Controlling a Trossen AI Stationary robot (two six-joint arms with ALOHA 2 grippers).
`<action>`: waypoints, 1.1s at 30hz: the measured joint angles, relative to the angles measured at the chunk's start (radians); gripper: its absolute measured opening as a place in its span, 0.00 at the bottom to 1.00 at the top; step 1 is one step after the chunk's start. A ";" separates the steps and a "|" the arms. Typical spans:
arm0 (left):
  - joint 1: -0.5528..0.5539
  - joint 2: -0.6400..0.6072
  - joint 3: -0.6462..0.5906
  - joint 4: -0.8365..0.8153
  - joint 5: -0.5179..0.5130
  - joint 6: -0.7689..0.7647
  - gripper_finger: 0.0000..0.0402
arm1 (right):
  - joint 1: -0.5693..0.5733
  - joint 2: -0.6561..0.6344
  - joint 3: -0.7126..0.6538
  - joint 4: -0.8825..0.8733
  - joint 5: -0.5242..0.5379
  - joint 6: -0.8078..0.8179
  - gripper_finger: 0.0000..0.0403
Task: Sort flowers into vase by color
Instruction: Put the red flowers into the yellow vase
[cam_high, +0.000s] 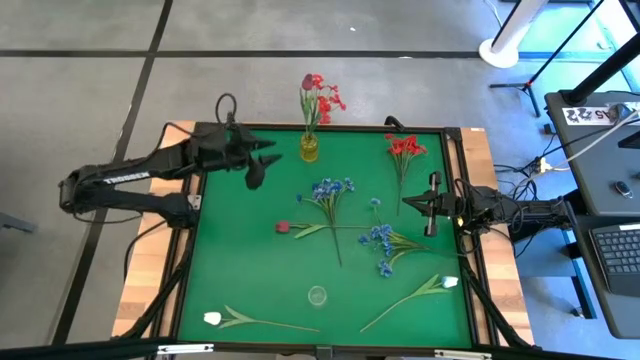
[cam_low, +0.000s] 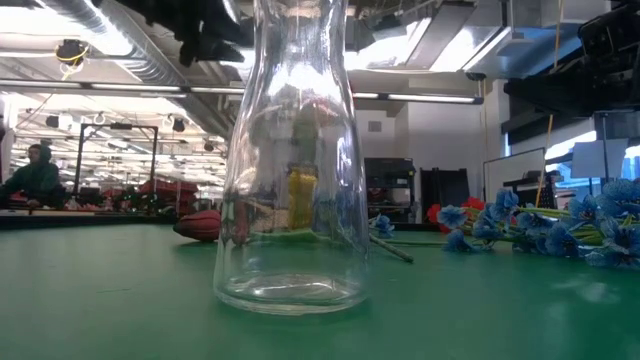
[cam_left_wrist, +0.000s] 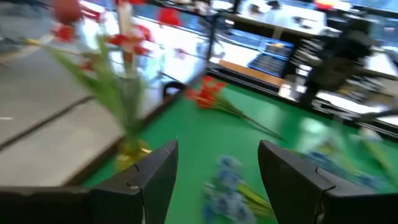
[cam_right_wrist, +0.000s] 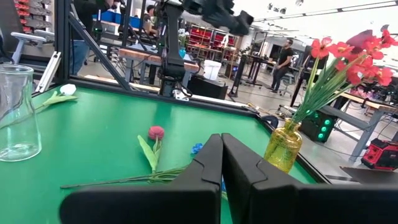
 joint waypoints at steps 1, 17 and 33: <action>-0.030 -0.002 0.000 -0.005 0.000 -0.007 0.54 | 0.000 0.000 0.000 0.000 0.000 0.000 0.02; -0.292 -0.126 -0.197 0.257 -0.097 0.008 0.54 | 0.000 0.000 0.000 0.000 0.000 0.000 0.02; -0.348 -0.185 -0.443 0.464 -0.092 -0.112 0.54 | 0.000 0.000 0.000 0.021 0.000 0.000 0.02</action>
